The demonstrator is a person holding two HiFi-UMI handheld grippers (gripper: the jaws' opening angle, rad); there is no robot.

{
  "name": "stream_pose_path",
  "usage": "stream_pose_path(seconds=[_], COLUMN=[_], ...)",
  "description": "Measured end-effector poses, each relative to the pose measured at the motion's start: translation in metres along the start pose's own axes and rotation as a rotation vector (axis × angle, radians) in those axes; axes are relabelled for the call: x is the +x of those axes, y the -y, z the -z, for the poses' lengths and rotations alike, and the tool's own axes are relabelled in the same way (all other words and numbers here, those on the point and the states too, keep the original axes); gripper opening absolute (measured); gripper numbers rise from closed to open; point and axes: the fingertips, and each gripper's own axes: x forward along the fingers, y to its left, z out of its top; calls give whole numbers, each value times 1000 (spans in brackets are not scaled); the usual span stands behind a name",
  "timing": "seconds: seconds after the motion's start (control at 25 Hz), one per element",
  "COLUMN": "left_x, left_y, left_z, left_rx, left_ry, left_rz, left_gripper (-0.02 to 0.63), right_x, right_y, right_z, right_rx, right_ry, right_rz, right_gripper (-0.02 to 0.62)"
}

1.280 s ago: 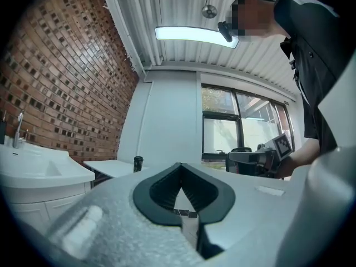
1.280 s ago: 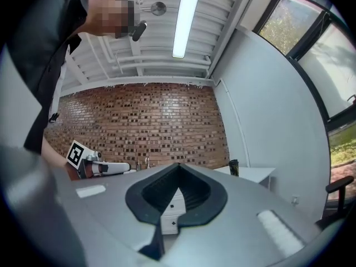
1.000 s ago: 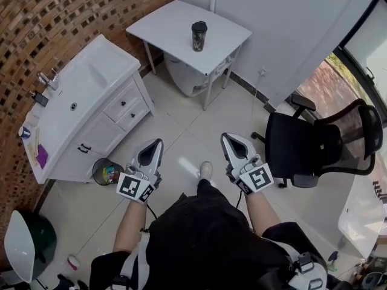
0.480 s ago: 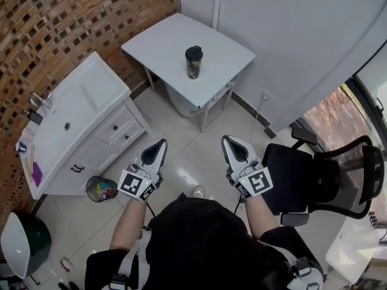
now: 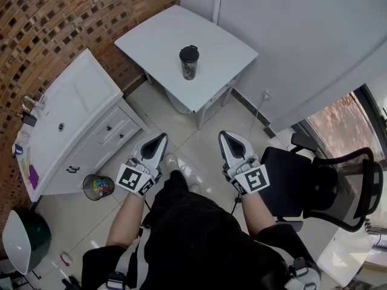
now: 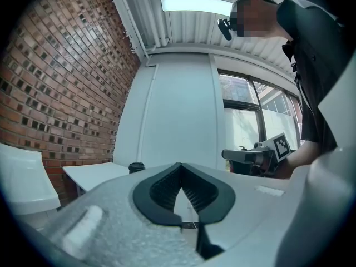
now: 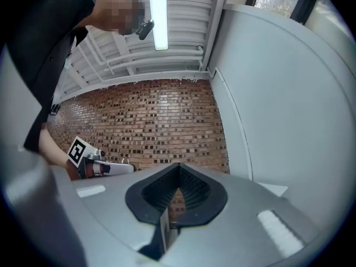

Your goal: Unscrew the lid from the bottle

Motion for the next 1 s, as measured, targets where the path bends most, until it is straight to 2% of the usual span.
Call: stream_pose_path(seconds=[0.16, 0.36, 0.64, 0.84, 1.0], left_x=[26, 66, 127, 157, 173], left_y=[-27, -64, -140, -187, -207], left_z=[3, 2, 19, 40, 50], left_rx=[-7, 4, -4, 13, 11], left_ry=[-4, 26, -5, -54, -67], left_rz=[18, 98, 137, 163, 175], left_gripper=[2, 3, 3, 3, 3], right_x=[26, 74, 156, 191, 213], right_y=[18, 45, 81, 113, 126], right_z=[1, 6, 30, 47, 51], right_rx=[-7, -12, -31, -32, -23], right_ry=[-4, 2, -44, -84, -80], right_rz=[18, 64, 68, 114, 154], right_gripper=[5, 5, 5, 5, 5])
